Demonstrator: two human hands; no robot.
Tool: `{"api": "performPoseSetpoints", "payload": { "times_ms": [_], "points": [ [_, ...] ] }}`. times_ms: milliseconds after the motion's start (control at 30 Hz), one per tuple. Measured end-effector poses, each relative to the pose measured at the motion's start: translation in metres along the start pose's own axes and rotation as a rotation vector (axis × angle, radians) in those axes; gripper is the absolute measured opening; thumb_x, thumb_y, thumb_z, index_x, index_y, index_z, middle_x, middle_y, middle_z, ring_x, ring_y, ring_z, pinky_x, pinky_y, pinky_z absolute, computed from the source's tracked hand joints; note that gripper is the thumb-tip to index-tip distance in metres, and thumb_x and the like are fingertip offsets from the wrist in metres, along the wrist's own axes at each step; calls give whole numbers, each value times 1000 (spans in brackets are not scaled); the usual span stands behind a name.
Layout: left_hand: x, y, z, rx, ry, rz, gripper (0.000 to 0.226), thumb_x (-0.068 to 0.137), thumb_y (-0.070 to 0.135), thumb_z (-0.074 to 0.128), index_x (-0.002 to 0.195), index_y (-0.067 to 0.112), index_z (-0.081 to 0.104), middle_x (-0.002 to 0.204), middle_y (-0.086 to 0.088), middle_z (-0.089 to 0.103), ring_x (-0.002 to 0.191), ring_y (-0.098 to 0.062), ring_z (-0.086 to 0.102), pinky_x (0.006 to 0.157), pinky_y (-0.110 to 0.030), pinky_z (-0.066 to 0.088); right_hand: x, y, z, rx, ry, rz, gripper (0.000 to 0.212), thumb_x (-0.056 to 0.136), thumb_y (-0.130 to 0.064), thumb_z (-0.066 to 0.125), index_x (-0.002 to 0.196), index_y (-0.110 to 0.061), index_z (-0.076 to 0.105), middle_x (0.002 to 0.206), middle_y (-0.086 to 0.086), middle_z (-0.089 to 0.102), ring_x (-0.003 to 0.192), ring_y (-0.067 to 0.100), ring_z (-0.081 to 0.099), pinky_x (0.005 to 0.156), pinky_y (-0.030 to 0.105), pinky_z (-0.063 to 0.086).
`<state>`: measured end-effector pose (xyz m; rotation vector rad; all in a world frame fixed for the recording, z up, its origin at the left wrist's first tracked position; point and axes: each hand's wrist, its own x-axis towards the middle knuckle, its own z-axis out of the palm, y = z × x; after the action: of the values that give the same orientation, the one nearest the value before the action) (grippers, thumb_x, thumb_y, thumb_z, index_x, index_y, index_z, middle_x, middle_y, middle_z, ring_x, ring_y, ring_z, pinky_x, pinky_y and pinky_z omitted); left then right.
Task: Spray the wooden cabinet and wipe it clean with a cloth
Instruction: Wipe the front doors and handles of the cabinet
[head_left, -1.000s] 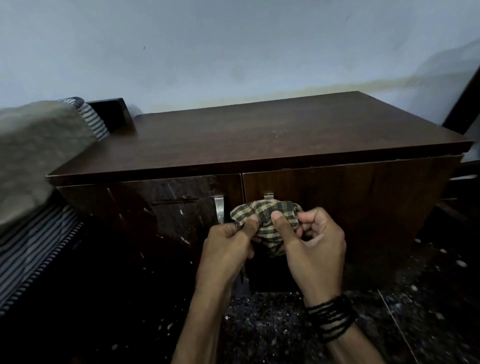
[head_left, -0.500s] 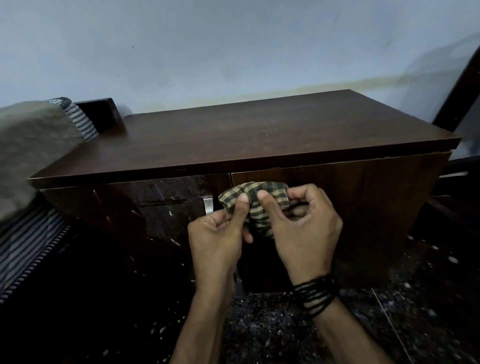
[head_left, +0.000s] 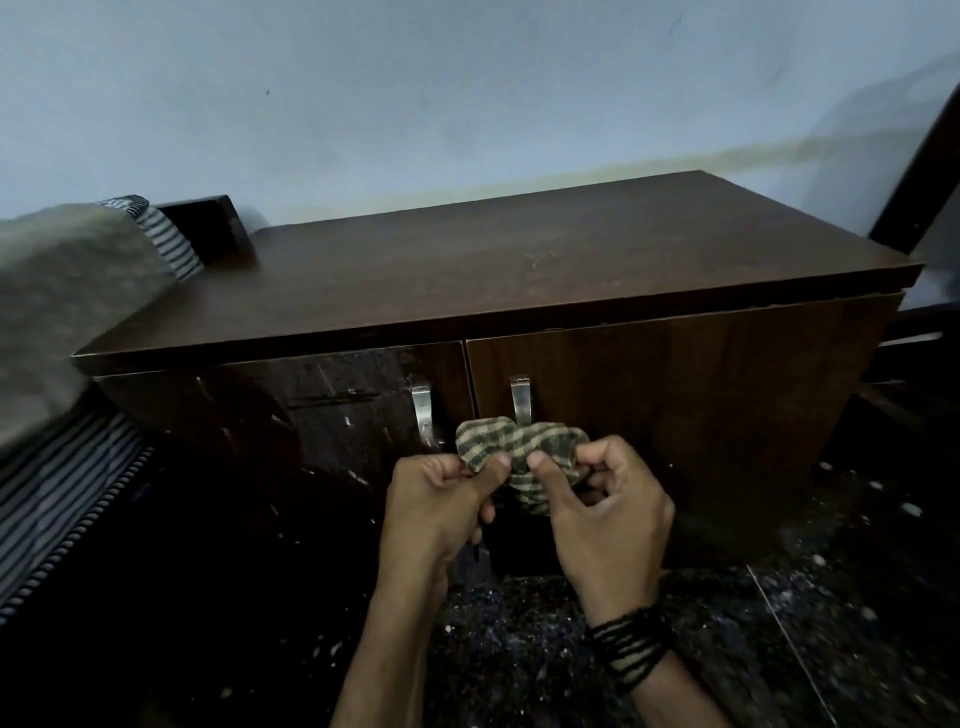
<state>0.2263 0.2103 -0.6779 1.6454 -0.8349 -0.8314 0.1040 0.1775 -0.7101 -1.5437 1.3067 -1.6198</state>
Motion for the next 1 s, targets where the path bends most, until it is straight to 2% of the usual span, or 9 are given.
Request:
{"api": "performPoseSetpoints", "payload": {
  "times_ms": [100, 200, 300, 467, 633, 700, 800, 900, 1000],
  "points": [
    [3, -18, 11, 10, 43, -33, 28, 86, 28, 76, 66, 10, 73, 40, 0, 54, 30, -10, 37, 39, -18, 30, -6, 19, 6, -56, 14, 21, 31, 72, -30, 83, 71, -25, 53, 74, -8, 58, 68, 8, 57, 62, 18, 45],
    [4, -27, 18, -43, 94, -32, 32, 85, 29, 77, 61, 12, 67, 40, 0, 53, 30, -10, 38, 38, -17, 30, -8, 26, 10, -64, 45, -13, 31, 74, -29, 83, 72, -23, 52, 73, -8, 55, 66, 6, 54, 59, 9, 37],
    [5, -29, 19, -29, 106, -23, 34, 85, 33, 77, 65, 7, 66, 41, 0, 54, 31, -10, 40, 41, -19, 32, -10, 28, 13, -60, 71, -11, 30, 74, -29, 82, 74, -22, 53, 72, -8, 55, 66, 6, 54, 59, 9, 36],
    [5, -34, 19, 42, 129, -9, 34, 85, 35, 76, 71, 4, 72, 40, 1, 56, 29, -10, 42, 39, -18, 32, -13, 36, 14, -59, 47, 34, 30, 73, -26, 83, 72, -21, 54, 72, -5, 58, 66, 12, 57, 59, 24, 44],
    [-2, -41, 27, 40, 115, -35, 30, 86, 35, 76, 68, 11, 73, 42, 0, 58, 32, -11, 46, 40, -19, 35, -17, 46, 10, -87, 52, 63, 28, 73, -25, 84, 72, -19, 56, 71, -5, 58, 67, 13, 56, 60, 9, 37],
    [-4, -38, 34, -12, 103, -16, 32, 85, 36, 76, 63, 14, 71, 43, -1, 58, 33, -12, 46, 43, -21, 36, -12, 41, 5, -83, 93, 72, 28, 73, -28, 83, 72, -20, 56, 71, -5, 58, 68, 15, 57, 61, 11, 39],
    [-9, -32, 51, -109, 127, 22, 38, 84, 38, 77, 56, 15, 64, 42, -1, 57, 33, -11, 44, 41, -20, 34, 2, 25, -6, -55, 185, 25, 26, 73, -34, 81, 73, -19, 59, 73, -5, 58, 68, 13, 55, 62, 22, 43],
    [-13, -36, 71, -182, 179, 23, 46, 84, 43, 74, 51, 17, 56, 42, -1, 56, 34, -12, 45, 42, -22, 34, 15, 15, -16, -52, 173, -44, 24, 71, -34, 81, 73, -21, 61, 74, -10, 58, 68, 3, 55, 60, 15, 43],
    [-13, -41, 73, -225, 172, 17, 46, 85, 44, 72, 53, 16, 55, 44, -3, 56, 36, -13, 45, 44, -24, 35, 16, 15, -18, -75, 125, -71, 24, 72, -30, 83, 74, -22, 61, 75, -13, 55, 69, 2, 55, 61, 14, 43]
  ]
}}
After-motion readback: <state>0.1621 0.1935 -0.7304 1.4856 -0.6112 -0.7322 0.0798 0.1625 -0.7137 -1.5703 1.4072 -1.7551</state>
